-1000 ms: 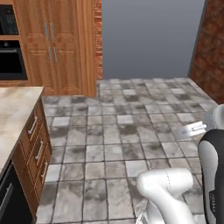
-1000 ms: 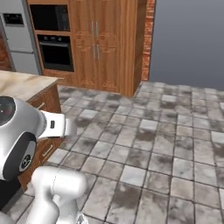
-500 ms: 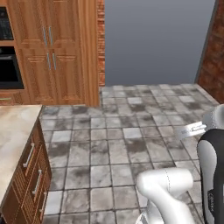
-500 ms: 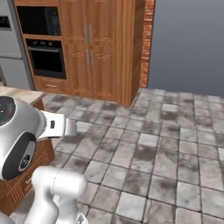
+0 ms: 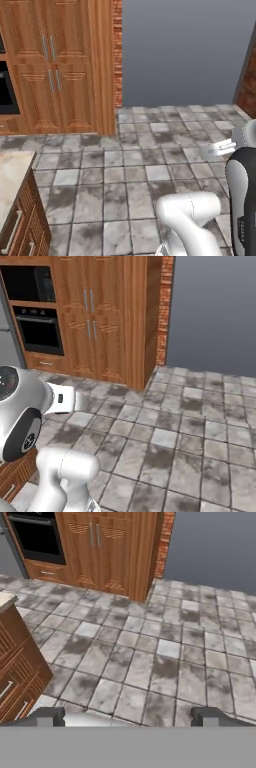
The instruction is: Retrieve the steak from the fridge and place it on the saucepan with marinade on the stove.
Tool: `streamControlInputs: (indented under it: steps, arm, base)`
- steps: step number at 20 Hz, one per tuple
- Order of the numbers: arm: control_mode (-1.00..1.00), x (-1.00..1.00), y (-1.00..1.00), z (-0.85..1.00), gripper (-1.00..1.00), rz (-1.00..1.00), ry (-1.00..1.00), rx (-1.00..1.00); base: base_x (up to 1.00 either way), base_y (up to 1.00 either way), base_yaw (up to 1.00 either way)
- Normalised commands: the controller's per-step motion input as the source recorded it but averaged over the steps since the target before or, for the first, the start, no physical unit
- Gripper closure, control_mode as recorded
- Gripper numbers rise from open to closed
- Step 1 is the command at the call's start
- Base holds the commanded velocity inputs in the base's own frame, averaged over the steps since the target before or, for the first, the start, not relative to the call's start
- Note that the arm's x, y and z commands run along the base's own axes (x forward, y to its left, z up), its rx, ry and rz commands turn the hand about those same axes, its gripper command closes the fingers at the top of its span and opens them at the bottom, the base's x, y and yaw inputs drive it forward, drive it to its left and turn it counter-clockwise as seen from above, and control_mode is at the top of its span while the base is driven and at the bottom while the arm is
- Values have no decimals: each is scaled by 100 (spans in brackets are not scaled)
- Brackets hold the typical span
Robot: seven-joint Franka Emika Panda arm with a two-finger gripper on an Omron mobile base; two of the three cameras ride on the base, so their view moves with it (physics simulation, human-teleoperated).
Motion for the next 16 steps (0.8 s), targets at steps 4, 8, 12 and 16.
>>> streamControlInputs:
  steps: [4,8,12,16]
  arm:
    - [100,0,0,0,-100,0,0,0]
    - [100,0,0,0,-100,0,0,0]
    - [100,0,0,0,-100,0,0,0]
    - [100,0,0,0,-100,0,0,0]
  base:
    - [100,0,5]
    - [100,6,27]
    - [51,17,65]
    - [33,15,74]
